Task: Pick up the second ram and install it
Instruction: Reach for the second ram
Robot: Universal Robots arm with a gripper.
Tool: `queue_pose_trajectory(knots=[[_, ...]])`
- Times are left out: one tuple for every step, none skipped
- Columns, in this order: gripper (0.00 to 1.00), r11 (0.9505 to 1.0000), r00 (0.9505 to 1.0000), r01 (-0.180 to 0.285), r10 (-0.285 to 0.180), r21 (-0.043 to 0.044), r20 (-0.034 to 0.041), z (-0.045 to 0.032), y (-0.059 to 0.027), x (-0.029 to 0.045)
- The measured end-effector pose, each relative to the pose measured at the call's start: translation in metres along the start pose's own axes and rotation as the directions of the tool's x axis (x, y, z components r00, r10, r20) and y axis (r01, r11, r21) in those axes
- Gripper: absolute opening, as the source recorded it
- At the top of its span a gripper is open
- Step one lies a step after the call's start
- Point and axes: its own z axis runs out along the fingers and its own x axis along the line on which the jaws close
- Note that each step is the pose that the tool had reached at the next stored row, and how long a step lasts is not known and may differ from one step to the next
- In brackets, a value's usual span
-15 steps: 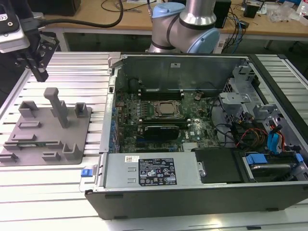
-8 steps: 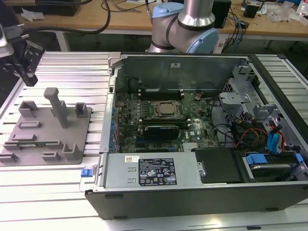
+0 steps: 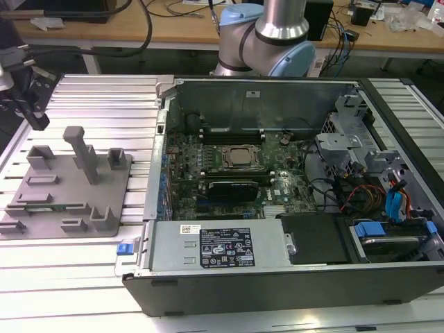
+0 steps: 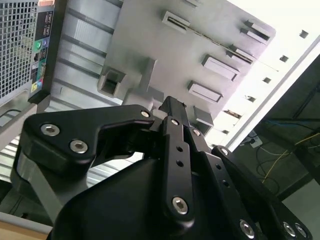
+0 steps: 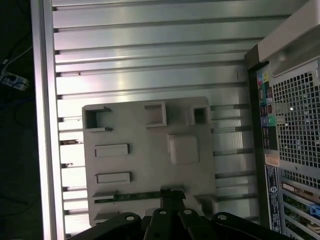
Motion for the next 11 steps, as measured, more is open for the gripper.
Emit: queue_pose_trajectory(knots=[[0.08,1.0000,1.0000,0.000,0.000,0.0000,-0.0001,0.0007,-0.0001,0.0011],[0.08,1.0000,1.0000,0.000,0.000,0.0000,-0.0001,0.0031,-0.0005,0.0043],[0.08,1.0000,1.0000,0.000,0.000,0.0000,-0.0001,0.0042,-0.0009,0.0059],[0.08,1.0000,1.0000,0.000,0.000,0.0001,-0.0001,0.0048,-0.0011,0.0068],[0.08,1.0000,1.0000,0.000,0.000,-0.0001,-0.0001,0.0057,-0.0015,0.0080],[0.08,1.0000,1.0000,0.000,0.000,0.0000,-0.0001,0.0067,-0.0020,0.0095],[0.08,1.0000,1.0000,0.000,0.000,0.0001,-0.0002,0.0075,-0.0026,0.0105],[0.08,1.0000,1.0000,0.000,0.000,0.0000,-0.0003,0.0091,-0.0041,0.0128],[0.08,1.0000,1.0000,0.000,0.000,-0.0001,-0.0004,0.0105,-0.0053,0.0150],[0.08,1.0000,1.0000,0.000,0.000,0.0000,-0.0006,0.0117,-0.0067,0.0171],[0.08,1.0000,1.0000,0.000,0.000,0.0000,-0.0006,0.0120,-0.0073,0.0179]])
